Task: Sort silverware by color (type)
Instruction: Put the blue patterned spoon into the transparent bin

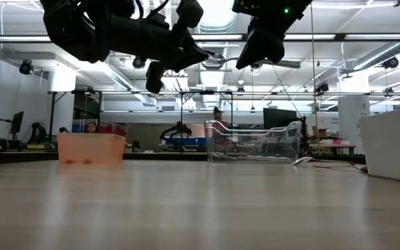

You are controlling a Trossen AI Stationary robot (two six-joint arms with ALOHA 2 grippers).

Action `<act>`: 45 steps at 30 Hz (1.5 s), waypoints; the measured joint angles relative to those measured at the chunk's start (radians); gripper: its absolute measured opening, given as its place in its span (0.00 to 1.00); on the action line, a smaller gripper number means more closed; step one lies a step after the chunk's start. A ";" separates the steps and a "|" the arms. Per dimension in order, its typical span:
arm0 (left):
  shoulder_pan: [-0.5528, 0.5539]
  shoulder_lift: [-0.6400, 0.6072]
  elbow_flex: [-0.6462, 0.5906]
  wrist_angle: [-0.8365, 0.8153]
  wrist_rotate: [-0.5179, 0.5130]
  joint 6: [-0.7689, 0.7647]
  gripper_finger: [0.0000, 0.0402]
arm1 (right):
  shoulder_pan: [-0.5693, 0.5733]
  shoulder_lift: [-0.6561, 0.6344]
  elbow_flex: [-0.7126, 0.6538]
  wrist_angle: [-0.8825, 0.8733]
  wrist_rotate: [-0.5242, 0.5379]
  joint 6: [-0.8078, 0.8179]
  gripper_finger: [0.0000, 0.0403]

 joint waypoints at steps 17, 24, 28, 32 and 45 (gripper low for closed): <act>-0.001 0.000 -0.003 -0.011 0.004 0.063 0.04 | -0.049 -0.014 0.017 -0.056 -0.210 0.040 0.04; 0.000 -0.013 -0.015 -0.008 0.004 0.117 0.22 | -0.096 -0.014 0.089 -0.151 -0.271 0.044 0.04; 0.000 -0.042 -0.043 -0.007 0.004 0.155 0.32 | -0.142 -0.014 0.141 -0.189 -0.376 0.052 0.04; 0.000 -0.075 -0.081 -0.006 0.003 0.189 0.40 | -0.201 -0.015 0.200 -0.234 -0.479 0.037 0.04; 0.000 -0.240 -0.273 -0.008 0.001 0.206 0.47 | -0.437 0.060 0.334 -0.317 -0.701 -0.077 0.04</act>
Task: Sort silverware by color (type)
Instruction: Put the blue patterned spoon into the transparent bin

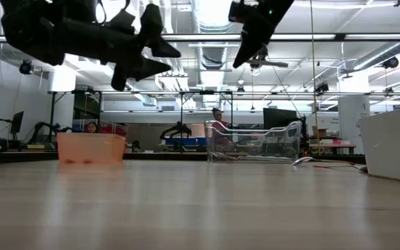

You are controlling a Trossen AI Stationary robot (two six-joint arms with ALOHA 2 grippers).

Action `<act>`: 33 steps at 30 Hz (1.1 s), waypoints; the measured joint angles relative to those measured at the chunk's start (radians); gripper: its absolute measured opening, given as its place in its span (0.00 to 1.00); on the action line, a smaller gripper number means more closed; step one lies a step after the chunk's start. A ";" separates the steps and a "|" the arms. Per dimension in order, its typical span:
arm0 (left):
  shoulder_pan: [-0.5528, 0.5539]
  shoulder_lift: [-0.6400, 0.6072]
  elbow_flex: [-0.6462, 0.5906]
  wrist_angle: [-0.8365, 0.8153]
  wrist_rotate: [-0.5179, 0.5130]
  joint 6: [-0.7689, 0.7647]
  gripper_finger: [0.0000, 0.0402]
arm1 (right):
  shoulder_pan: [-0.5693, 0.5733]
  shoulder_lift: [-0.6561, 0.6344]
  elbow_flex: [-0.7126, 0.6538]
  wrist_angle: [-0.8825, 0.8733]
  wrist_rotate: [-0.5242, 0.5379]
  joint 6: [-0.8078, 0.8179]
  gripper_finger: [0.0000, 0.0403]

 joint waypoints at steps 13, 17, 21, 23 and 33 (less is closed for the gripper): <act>0.000 -0.075 -0.076 -0.001 0.000 -0.006 0.47 | -0.209 0.188 0.006 -0.012 -0.080 -0.318 0.04; 0.000 -0.075 -0.076 -0.001 0.000 -0.006 0.47 | -0.268 0.242 0.006 -0.040 -0.104 -0.341 0.04; 0.000 -0.071 -0.076 -0.001 0.000 -0.006 0.47 | -0.315 0.285 0.006 -0.051 -0.174 -0.339 0.04; 0.000 -0.071 -0.076 -0.001 0.000 -0.006 0.47 | -0.328 0.300 0.006 -0.048 -0.198 -0.340 0.04; 0.000 -0.071 -0.076 -0.001 0.000 -0.006 0.47 | -0.344 0.371 0.006 -0.039 -0.269 -0.331 0.04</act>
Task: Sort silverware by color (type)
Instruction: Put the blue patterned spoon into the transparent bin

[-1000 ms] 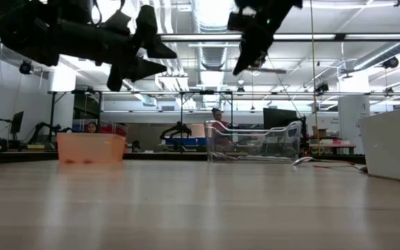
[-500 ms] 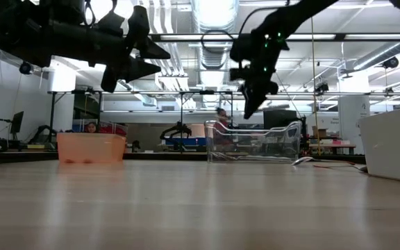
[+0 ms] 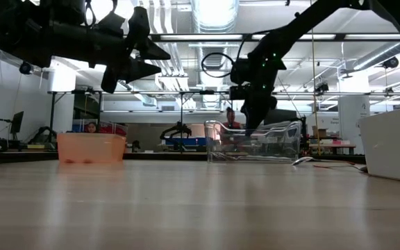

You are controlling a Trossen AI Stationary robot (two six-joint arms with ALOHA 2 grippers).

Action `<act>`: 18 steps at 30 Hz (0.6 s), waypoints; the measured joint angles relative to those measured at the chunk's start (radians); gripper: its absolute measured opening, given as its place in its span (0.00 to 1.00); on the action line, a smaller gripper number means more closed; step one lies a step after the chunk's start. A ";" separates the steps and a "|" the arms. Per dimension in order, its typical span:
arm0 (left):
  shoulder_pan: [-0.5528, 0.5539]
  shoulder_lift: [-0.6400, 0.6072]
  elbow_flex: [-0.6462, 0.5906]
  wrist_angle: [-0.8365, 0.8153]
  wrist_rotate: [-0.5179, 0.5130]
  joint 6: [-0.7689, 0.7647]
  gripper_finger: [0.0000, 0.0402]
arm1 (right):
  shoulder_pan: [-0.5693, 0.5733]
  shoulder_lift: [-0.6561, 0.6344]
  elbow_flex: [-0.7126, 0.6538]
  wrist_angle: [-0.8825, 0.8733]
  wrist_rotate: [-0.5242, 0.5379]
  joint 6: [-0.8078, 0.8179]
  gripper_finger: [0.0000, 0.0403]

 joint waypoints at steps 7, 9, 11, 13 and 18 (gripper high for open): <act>0.000 0.000 0.000 0.000 0.000 0.000 0.47 | 0.000 0.016 0.000 0.003 -0.032 0.020 0.04; 0.000 0.000 0.000 0.000 0.000 0.000 0.47 | 0.000 0.016 0.000 0.010 -0.043 0.038 0.04; 0.000 0.000 0.000 0.000 0.000 0.000 0.47 | 0.000 0.016 0.000 0.012 -0.048 0.056 0.04; 0.000 0.000 0.000 0.000 0.000 0.000 0.47 | 0.000 0.016 -0.001 0.016 -0.049 0.066 0.04; 0.000 0.001 0.000 -0.001 0.000 0.000 0.47 | 0.000 0.016 -0.004 0.044 -0.091 0.077 0.04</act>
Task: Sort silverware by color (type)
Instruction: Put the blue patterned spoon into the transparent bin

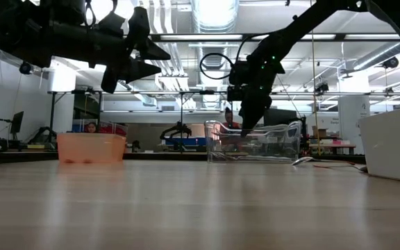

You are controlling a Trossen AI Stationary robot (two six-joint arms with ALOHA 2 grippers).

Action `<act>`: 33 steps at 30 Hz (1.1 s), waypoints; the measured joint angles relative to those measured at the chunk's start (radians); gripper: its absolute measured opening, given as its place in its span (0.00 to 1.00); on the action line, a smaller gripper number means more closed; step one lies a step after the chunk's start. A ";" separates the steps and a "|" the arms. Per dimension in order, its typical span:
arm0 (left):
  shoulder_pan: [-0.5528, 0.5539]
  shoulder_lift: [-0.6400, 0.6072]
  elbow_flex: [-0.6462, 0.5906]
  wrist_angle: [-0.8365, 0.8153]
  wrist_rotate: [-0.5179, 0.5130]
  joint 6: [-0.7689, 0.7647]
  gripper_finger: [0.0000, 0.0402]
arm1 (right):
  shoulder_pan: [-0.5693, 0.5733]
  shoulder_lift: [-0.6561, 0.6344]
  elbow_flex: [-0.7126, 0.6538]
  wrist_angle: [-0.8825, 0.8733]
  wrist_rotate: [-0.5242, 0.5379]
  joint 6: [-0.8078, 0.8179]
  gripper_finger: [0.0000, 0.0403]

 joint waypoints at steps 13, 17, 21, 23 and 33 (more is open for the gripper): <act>0.000 0.000 0.000 -0.012 0.000 0.000 0.47 | 0.000 0.000 -0.017 0.095 -0.007 0.070 0.04; 0.000 0.000 0.000 -0.016 0.000 0.000 0.47 | 0.000 0.000 -0.039 0.106 -0.007 0.070 0.04; 0.000 0.000 0.000 -0.016 0.000 0.000 0.47 | 0.000 0.000 -0.069 0.129 -0.007 0.081 0.04; 0.000 0.000 0.000 -0.016 0.000 0.000 0.47 | 0.000 0.000 -0.084 0.146 -0.006 0.081 0.04; 0.000 0.000 0.000 -0.015 0.000 0.000 0.47 | 0.000 0.000 -0.135 0.234 -0.006 0.083 0.04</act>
